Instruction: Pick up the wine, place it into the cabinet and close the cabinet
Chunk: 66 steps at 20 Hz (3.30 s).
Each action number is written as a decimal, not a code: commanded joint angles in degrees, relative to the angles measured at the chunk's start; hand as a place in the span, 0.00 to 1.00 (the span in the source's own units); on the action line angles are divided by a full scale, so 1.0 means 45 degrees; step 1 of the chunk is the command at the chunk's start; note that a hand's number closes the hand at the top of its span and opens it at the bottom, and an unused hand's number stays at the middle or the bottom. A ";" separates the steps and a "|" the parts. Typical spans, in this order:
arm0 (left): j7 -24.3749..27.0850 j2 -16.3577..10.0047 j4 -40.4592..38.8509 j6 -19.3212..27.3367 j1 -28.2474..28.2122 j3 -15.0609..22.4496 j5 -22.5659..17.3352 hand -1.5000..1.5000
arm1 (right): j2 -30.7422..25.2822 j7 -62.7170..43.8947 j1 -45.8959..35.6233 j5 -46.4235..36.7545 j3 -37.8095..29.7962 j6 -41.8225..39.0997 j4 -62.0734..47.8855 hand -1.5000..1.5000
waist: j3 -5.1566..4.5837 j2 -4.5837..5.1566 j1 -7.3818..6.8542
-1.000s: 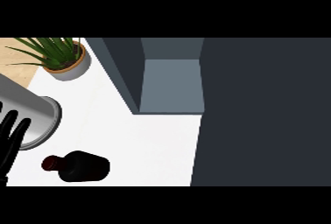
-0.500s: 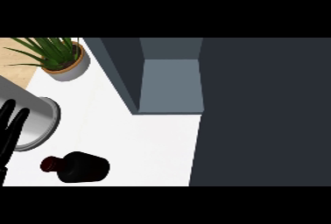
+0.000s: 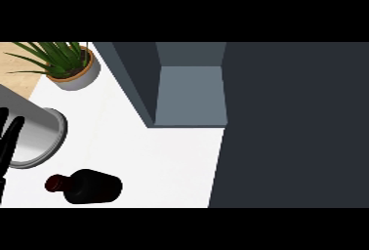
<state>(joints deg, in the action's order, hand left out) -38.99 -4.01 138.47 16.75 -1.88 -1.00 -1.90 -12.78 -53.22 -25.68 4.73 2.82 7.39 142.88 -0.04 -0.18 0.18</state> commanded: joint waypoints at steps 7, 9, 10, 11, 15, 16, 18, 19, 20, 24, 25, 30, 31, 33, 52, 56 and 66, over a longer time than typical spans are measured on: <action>0.2134 0.0550 -0.1447 -0.0583 -0.1370 -0.0024 0.0069 0.00 | -0.0227 -0.1845 -0.0705 0.0832 -0.0424 0.0294 0.1946 0.00 | -0.0005 -0.0011 0.0035; 0.2086 0.0444 -0.1177 -0.0941 -0.1906 -0.0169 -0.0329 0.00 | -0.0193 -0.1257 -0.1306 0.0942 -0.0891 0.0313 0.0681 0.00 | 0.0000 0.0007 -0.0064; 0.3377 0.0869 -0.2432 -0.0934 -0.2127 0.0117 -0.0061 0.00 | -0.0183 -0.1695 -0.0481 0.0697 -0.0238 0.0152 0.1868 0.00 | -0.0006 -0.0005 0.0036; 0.3297 0.0873 -0.1692 -0.0548 -0.2979 0.1292 0.0572 0.00 | -0.0253 -0.1680 -0.0652 0.0821 -0.0556 0.0180 0.1615 0.00 | 0.0002 -0.0013 -0.0015; 0.3904 0.0592 -0.2435 -0.1536 -0.3134 -0.0444 -0.0833 0.00 | -0.0492 -0.1562 -0.1387 0.1569 -0.1294 0.0003 0.1043 0.00 | -0.0001 -0.0003 -0.0063; 0.3707 0.0378 -0.2808 -0.1685 -0.2776 -0.0793 -0.1171 0.00 | -0.0333 -0.2401 -0.1656 0.0848 -0.0600 0.0530 0.1650 0.00 | -0.0009 -0.0022 -0.0005; 0.4715 0.0880 -0.2956 -0.1563 -0.3774 -0.0055 -0.0487 0.00 | -0.0124 -0.1684 -0.0906 0.0571 -0.0526 0.0364 0.1476 0.00 | 0.0001 -0.0007 -0.0059; 0.4915 0.0838 -0.3744 -0.1666 -0.3299 -0.0562 -0.0809 0.00 | -0.0608 -0.1582 -0.1083 0.2017 -0.1738 -0.0224 0.1052 0.00 | 0.0007 0.0010 -0.0021; 0.6062 0.0884 -0.4642 -0.1680 -0.3541 -0.0420 -0.0693 0.00 | -0.0390 -0.1853 -0.0901 0.1424 -0.1235 0.0092 0.1786 0.00 | -0.0001 -0.0008 0.0034; 0.6384 0.0888 -0.5125 -0.1974 -0.3536 -0.0591 -0.0878 0.00 | -0.0282 -0.1967 -0.1098 0.0750 -0.0484 0.0196 0.1683 0.00 | 0.0001 0.0001 0.0007; 0.6315 0.0889 -0.5437 -0.1454 -0.3091 -0.0071 -0.0451 0.00 | 0.0177 -0.1770 -0.1174 -0.0111 0.0442 0.0571 0.1223 0.00 | -0.0001 0.0011 0.0000; 0.8364 0.0889 -0.6169 -0.2263 -0.4868 0.0119 -0.1241 0.00 | -0.0180 -0.1647 -0.1211 0.0978 -0.0809 0.0230 0.1229 0.00 | 0.0004 -0.0002 -0.0057; 0.8430 0.0890 -0.6887 -0.2837 -0.4211 -0.0745 -0.1626 0.00 | -0.0243 -0.1925 -0.1998 0.0792 -0.0700 0.0451 0.0808 0.00 | -0.0002 0.0002 -0.0048; 0.8981 0.0889 -0.7405 -0.2888 -0.4200 -0.0774 -0.1460 0.00 | -0.0396 -0.3133 -0.1904 0.0660 -0.0332 0.0664 0.1949 0.00 | -0.0009 -0.0032 0.0053; 1.2916 0.0889 -1.3728 -0.3903 -0.2930 -0.1371 -0.2452 0.00 | -0.0561 -0.3087 -0.2334 0.0490 -0.0214 0.0919 0.1712 0.00 | -0.0012 -0.0018 0.0110; 1.2744 0.0594 -1.4521 -0.4935 -0.2634 -0.2086 -0.3241 0.00 | -0.0712 -0.2467 -0.1988 0.1232 -0.1304 0.0637 0.1380 0.00 | 0.0004 0.0004 0.0065; 1.3998 0.0670 -1.5849 -0.4784 -0.1543 -0.1933 -0.2554 0.00 | -0.0819 -0.2430 -0.1914 0.1543 -0.1224 0.0521 0.1162 0.00 | 0.0008 0.0009 0.0028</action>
<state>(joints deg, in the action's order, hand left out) 22.81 -1.92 68.74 -6.17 -11.14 -10.28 -14.54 -15.76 -59.78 -35.92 4.69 0.53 10.47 142.54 -0.04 -0.17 0.36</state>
